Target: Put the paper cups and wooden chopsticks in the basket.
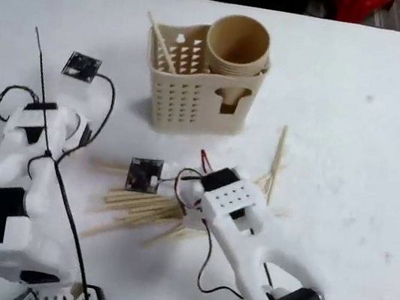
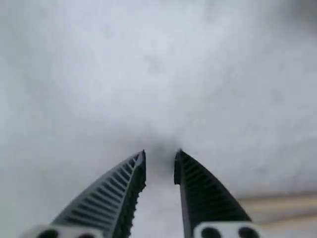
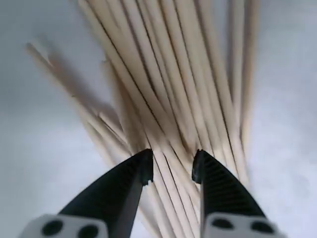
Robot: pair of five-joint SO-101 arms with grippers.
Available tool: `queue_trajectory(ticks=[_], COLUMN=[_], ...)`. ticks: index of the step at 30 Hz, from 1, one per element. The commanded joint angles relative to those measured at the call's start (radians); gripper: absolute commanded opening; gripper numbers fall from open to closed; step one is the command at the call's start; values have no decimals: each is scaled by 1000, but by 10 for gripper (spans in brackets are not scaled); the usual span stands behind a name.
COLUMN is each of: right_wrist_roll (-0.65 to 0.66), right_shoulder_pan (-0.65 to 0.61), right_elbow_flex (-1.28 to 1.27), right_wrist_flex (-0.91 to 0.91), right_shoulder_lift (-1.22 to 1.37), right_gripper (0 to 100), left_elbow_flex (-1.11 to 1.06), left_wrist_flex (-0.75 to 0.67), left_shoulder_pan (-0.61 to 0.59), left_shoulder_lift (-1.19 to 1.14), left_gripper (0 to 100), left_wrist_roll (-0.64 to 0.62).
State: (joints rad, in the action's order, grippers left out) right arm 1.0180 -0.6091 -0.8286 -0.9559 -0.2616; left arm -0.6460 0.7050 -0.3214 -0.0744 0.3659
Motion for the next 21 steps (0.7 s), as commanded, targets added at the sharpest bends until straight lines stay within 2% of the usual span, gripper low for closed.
queue_trajectory(ticks=[1,4,6,9,13,16,21], right_wrist_roll=[-153,-434,-548,-562,-658,-712,-730], right_shoulder_pan=[113,277,395,536,628,639,653], right_elbow_flex=[84,137,144,141,147,164,293], right_wrist_flex=[-12,-48,-68,-61,56,147,133], right_shoulder_lift=[-31,-105,-143,-140,-36,87,274], right_gripper=[138,138,138,138,138,138,138], left_elbow_flex=[48,48,48,48,48,48,48], left_wrist_flex=[11,11,11,11,11,11,11], left_shoulder_pan=[-12,-12,-12,-12,-12,-12,-13], left_shoulder_lift=[-1,-1,-1,-1,-1,-1,-1], left_gripper=[120,120,120,120,120,120,120], left_wrist_roll=[8,9,9,9,9,9,6])
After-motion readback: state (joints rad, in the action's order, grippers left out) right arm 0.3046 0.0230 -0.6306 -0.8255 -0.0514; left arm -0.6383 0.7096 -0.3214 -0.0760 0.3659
